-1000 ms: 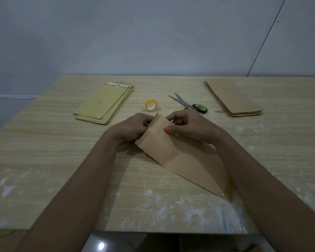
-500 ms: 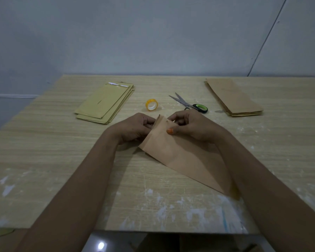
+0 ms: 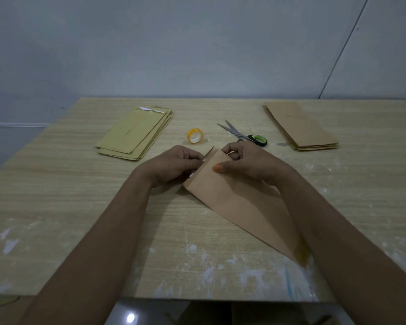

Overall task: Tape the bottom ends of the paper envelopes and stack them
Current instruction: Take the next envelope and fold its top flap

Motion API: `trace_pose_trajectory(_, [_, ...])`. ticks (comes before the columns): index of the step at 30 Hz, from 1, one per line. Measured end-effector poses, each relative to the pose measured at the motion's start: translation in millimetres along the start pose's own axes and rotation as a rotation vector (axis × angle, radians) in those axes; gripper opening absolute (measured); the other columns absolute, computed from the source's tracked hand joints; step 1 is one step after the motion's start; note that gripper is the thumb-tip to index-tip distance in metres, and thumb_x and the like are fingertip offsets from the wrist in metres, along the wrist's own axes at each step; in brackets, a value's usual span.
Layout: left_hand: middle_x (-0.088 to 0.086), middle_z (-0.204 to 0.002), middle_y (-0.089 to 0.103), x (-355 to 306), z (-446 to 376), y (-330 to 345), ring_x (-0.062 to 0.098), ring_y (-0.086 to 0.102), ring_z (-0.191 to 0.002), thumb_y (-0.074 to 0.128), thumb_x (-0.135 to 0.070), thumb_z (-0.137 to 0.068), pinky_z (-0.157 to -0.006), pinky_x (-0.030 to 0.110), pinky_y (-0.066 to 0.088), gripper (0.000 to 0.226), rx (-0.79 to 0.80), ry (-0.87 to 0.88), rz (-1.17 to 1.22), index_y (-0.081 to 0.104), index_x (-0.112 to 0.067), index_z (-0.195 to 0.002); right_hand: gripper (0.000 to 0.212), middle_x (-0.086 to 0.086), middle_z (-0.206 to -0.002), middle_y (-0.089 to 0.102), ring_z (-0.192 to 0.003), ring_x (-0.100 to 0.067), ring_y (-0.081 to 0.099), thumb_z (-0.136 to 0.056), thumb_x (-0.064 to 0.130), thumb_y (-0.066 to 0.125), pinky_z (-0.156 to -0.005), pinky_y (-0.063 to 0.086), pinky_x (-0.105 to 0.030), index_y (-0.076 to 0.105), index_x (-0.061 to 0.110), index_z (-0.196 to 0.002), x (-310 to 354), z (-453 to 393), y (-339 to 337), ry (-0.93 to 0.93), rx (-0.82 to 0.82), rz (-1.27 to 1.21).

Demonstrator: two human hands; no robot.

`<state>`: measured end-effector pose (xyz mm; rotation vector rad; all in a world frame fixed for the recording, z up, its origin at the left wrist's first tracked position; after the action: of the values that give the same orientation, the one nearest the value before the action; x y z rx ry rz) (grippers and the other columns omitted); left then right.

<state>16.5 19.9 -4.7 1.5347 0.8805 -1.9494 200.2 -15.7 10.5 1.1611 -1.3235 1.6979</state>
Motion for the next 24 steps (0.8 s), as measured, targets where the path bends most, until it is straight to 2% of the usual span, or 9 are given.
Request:
trace_pose_trajectory(3, [0.019,-0.085,0.055,-0.3,-0.4,2.6,0.016,0.051,-0.067,0.059,-0.013,-0.094,-0.061,0.022,0.042,0.017,-0.012,0.002,0.015,0.075,-0.005,-0.094,0.018,-0.003,-0.076,0.074,-0.066,-0.01,0.067,-0.084,0.012,0.076,-0.057,0.051,-0.023,0.068,0.006,-0.099,-2.6,-0.2,1.1,0.026,0.012,-0.056])
trace_pose_trajectory(7, [0.01,-0.069,0.054,1.7,-3.0,3.8,0.01,0.048,-0.057,0.058,-0.014,-0.095,-0.056,0.019,0.039,0.025,-0.026,0.003,0.018,0.068,0.009,-0.099,0.024,-0.014,-0.092,0.075,-0.076,-0.017,0.068,-0.085,0.01,0.073,-0.066,0.054,-0.029,0.068,0.001,-0.107,-3.9,-1.1,-0.2,0.041,0.0,-0.024])
trace_pose_trajectory(9, [0.008,-0.067,0.053,2.2,-4.1,3.2,0.013,0.045,-0.059,0.06,-0.018,-0.097,-0.055,0.02,0.036,0.029,-0.036,0.014,0.034,0.064,0.011,-0.095,0.026,-0.015,-0.093,0.074,-0.079,-0.02,0.068,-0.086,0.008,0.072,-0.069,0.054,-0.03,0.067,-0.001,-0.11,-5.6,-2.6,-1.8,0.042,-0.012,-0.025])
trace_pose_trajectory(12, [0.007,-0.069,0.056,1.7,-3.0,2.7,0.016,0.048,-0.062,0.07,-0.028,-0.089,-0.056,0.022,0.036,0.028,-0.058,-0.002,0.056,0.067,0.0,-0.088,0.027,-0.012,-0.083,0.071,-0.074,-0.02,0.064,-0.085,0.008,0.074,-0.067,0.052,-0.03,0.067,-0.001,-0.109,-6.7,-4.0,-4.2,0.039,-0.041,-0.024])
trace_pose_trajectory(15, [0.003,-0.073,0.07,1.7,-4.8,3.8,0.009,0.062,-0.063,0.069,-0.006,-0.087,-0.06,0.018,0.048,0.004,-0.054,0.024,0.022,0.069,-0.002,-0.089,0.02,0.009,-0.059,0.063,-0.055,-0.005,0.057,-0.085,0.007,0.074,-0.054,0.044,-0.019,0.068,0.0,-0.103,-7.2,-3.7,-5.8,0.043,-0.065,-0.014])
trace_pose_trajectory(16, [0.005,-0.075,0.072,1.5,-5.6,4.1,0.009,0.064,-0.065,0.069,0.0,-0.087,-0.062,0.018,0.05,0.003,-0.061,0.039,0.019,0.069,-0.002,-0.089,0.021,0.011,-0.059,0.064,-0.054,-0.002,0.058,-0.085,0.006,0.074,-0.053,0.045,-0.018,0.067,-0.001,-0.103,-7.1,-3.5,-6.0,0.04,-0.071,-0.016])
trace_pose_trajectory(20, [0.006,-0.073,0.072,1.0,-8.4,2.6,0.008,0.065,-0.064,0.068,0.005,-0.086,-0.061,0.016,0.05,0.008,-0.142,0.086,0.015,0.07,-0.003,-0.087,0.028,-0.007,-0.081,0.071,-0.071,-0.014,0.064,-0.084,0.005,0.075,-0.062,0.052,-0.025,0.065,-0.005,-0.108,-6.1,-4.3,-6.2,0.02,-0.108,-0.025])
trace_pose_trajectory(24, [0.008,-0.075,0.071,1.1,-8.7,3.4,0.009,0.065,-0.065,0.069,0.006,-0.086,-0.059,0.017,0.05,0.007,-0.167,0.115,0.03,0.069,0.0,-0.09,0.021,-0.004,-0.081,0.073,-0.07,-0.012,0.066,-0.085,0.004,0.072,-0.064,0.052,-0.026,0.067,0.001,-0.105,-5.6,-3.5,-5.0,0.002,-0.12,-0.056])
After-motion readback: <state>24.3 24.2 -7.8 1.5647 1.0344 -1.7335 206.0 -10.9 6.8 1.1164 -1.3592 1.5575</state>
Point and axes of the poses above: each hand's wrist, its own z-axis away from the middle knuckle, its own y-axis out of the palm, x = y × z, the point moved 4 cm from there along -z, towards the middle knuckle
